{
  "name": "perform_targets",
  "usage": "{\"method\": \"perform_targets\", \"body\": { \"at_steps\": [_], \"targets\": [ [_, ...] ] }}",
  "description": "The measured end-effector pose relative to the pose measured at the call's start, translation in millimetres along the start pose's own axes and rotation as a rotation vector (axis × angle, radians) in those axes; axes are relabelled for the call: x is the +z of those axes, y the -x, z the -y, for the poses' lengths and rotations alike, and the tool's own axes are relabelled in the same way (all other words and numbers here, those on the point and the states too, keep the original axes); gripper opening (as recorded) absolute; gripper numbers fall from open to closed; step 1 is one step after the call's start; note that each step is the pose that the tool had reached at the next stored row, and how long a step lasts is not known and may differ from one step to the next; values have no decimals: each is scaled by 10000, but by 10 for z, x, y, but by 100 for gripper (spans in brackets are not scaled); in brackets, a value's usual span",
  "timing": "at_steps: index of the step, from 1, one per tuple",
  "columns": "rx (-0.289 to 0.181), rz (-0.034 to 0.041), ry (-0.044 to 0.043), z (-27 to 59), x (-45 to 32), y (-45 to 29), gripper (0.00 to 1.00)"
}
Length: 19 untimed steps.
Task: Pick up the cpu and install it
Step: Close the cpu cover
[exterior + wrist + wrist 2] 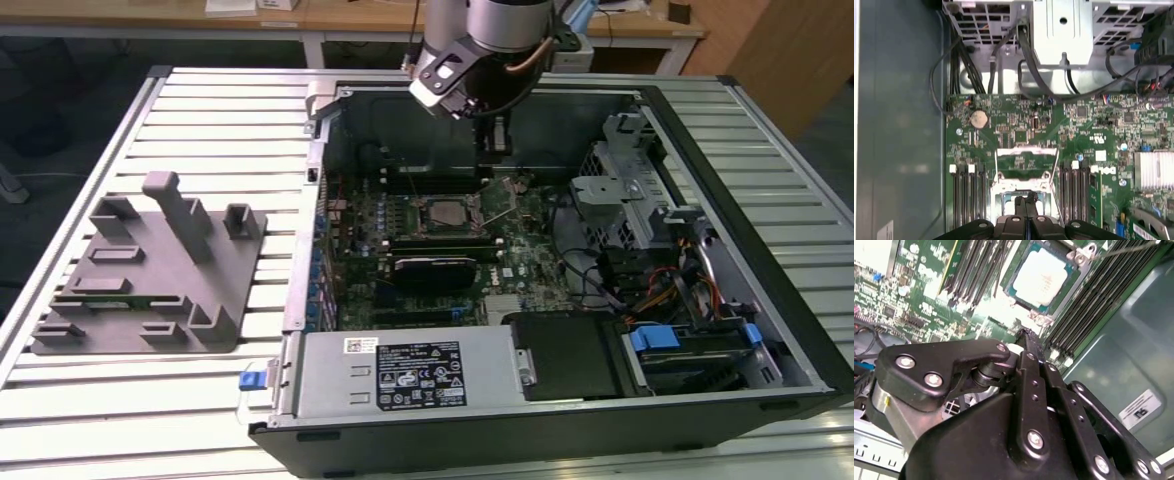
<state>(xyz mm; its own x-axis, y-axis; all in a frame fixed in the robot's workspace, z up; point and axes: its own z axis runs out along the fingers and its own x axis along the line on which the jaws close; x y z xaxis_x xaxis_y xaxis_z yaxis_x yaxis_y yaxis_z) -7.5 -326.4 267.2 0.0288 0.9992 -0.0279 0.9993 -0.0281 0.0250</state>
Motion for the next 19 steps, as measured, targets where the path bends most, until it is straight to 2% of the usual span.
{"method": "perform_targets", "body": {
  "at_steps": [14, 19],
  "targets": [
    [-2, 21, -66, -309, 37, -22, 11],
    [-2, 35, -90, -456, 54, -31, 11]
  ]
}}
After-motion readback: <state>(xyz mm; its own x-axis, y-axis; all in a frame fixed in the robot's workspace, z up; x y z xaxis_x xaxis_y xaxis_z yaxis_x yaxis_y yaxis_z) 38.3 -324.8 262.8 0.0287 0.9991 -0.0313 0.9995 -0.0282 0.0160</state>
